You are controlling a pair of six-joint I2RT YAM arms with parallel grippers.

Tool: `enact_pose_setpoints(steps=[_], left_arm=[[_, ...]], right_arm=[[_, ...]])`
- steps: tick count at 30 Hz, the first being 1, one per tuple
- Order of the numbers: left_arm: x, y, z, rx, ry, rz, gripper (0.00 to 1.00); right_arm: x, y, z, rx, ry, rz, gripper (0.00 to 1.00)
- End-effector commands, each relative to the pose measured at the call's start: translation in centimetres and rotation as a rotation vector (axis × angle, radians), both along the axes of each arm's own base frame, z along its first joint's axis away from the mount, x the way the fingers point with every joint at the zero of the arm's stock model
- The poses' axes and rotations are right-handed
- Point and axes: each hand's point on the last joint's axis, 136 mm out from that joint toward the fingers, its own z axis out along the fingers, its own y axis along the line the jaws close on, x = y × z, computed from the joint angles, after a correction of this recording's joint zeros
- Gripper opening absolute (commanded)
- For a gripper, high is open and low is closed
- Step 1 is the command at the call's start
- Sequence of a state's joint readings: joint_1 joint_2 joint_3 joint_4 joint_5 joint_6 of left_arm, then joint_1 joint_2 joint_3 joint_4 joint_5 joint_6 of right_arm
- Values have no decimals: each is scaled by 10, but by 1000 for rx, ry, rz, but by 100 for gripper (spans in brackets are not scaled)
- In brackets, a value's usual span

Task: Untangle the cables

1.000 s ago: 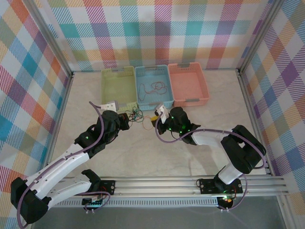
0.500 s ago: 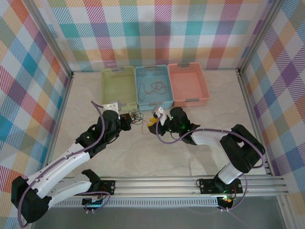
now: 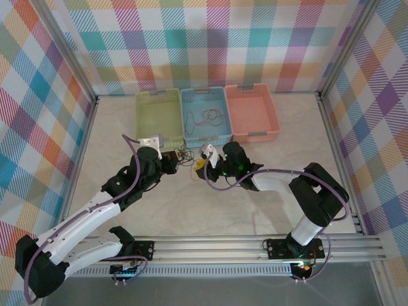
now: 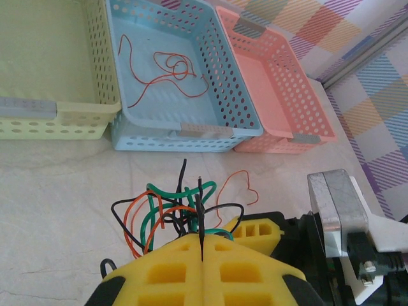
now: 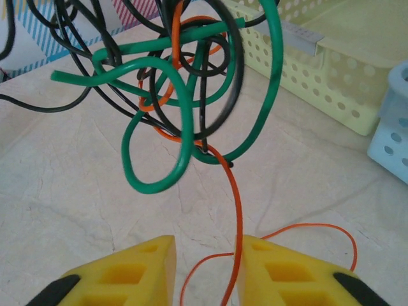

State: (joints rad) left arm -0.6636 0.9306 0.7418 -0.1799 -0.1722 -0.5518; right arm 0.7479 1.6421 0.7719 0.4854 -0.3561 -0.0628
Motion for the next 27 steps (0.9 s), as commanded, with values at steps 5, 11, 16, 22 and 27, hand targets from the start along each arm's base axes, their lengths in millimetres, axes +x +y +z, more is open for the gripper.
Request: enact_pose_setpoints(steps=[5, 11, 16, 22, 27], left_arm=[[1, -2, 5, -1, -30, -15, 0], [2, 3, 4, 11, -27, 13, 0], [5, 26, -2, 68, -5, 130, 0], [4, 41, 0, 82, -14, 203, 0], [0, 62, -1, 102, -11, 292, 0]], right_arm=[[10, 0, 1, -25, -34, -45, 0], [28, -18, 4, -59, -93, -190, 0], [54, -52, 7, -98, -165, -414, 0], [81, -103, 7, -126, -152, -682, 0], [94, -155, 0, -145, -98, -910, 0]])
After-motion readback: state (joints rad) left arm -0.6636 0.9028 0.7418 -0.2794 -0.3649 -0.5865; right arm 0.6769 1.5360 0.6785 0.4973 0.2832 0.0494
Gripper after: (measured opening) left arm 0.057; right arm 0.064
